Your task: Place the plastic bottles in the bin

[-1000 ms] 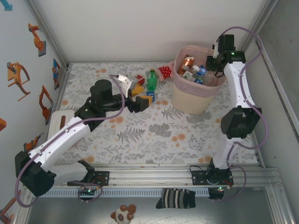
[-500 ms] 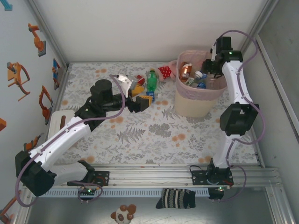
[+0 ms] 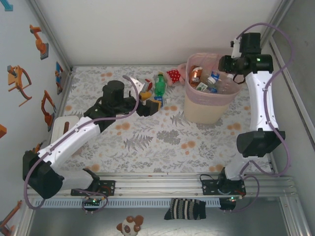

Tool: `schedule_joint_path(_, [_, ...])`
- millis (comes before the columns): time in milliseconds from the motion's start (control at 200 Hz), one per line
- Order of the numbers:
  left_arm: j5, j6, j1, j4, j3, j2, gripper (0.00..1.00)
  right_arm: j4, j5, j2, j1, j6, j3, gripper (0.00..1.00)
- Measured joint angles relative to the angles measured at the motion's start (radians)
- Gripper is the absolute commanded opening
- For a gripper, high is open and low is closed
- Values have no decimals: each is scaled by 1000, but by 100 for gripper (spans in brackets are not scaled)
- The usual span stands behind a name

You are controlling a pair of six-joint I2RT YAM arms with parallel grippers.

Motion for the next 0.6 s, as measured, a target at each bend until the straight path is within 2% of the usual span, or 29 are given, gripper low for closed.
schedule_joint_path(310, [-78,74,27,-185,107,144,76,-2,-44,-107,28,24,-166,43])
schedule_joint_path(601, [-131,195,81,-353,266,378,77,4,-53,-229,29,28,-194,43])
